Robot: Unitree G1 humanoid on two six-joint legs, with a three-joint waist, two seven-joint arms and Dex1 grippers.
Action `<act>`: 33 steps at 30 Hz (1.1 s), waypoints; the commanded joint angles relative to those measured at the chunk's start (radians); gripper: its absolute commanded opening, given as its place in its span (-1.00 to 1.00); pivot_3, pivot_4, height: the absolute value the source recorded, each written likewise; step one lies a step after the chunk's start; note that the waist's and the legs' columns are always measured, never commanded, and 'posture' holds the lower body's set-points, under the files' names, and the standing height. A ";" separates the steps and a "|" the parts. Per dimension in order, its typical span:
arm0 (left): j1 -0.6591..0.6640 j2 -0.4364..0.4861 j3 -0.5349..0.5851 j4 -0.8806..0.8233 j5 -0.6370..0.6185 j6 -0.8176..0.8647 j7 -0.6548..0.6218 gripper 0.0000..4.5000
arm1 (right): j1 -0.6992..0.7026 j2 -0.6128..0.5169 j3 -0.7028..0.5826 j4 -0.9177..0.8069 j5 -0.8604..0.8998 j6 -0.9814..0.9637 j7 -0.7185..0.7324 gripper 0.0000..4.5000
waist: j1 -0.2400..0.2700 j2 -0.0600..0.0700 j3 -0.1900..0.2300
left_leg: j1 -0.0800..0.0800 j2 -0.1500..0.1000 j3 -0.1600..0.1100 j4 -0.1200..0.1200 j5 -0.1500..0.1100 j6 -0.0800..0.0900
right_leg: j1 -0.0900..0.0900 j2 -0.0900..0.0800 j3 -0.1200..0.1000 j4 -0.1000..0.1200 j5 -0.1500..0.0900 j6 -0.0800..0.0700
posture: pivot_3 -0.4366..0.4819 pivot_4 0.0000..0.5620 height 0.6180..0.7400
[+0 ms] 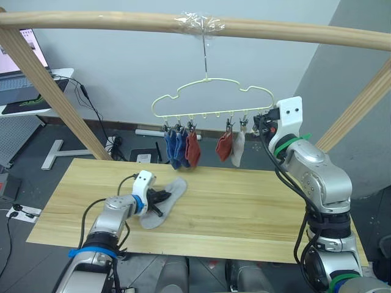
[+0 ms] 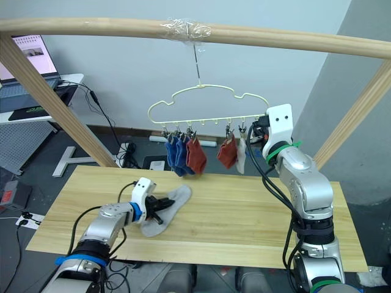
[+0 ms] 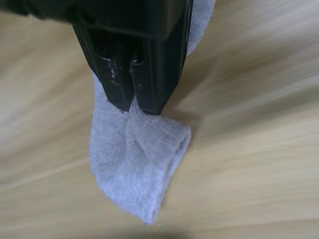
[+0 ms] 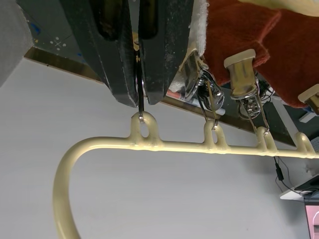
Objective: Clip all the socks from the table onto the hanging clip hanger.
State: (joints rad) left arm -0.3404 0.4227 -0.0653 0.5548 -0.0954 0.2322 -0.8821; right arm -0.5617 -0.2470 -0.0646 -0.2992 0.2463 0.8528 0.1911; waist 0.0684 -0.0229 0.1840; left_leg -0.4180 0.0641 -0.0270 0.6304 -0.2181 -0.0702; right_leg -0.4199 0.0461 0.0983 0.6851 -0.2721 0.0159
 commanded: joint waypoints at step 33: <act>-0.152 -0.219 0.075 -0.503 -0.651 0.676 -0.100 -0.99 | -0.222 0.065 -0.657 0.103 0.894 0.762 -0.386 -1.00 | -0.035 0.000 0.000 | -0.002 -0.001 -0.002 0.000 0.000 0.000 | 0.001 0.000 -0.002 -0.004 0.000 0.001 | 0.24 -0.40 1.00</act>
State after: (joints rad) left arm -0.4778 0.2010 -0.0018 0.0831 -0.7110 0.9105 -0.9724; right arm -0.7953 -0.1602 -0.7048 -0.1905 1.1126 1.6067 -0.1686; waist 0.0334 -0.0227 0.1841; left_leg -0.4203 0.0634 -0.0294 0.6299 -0.2182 -0.0698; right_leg -0.4195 0.0459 0.0967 0.6814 -0.2724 0.0165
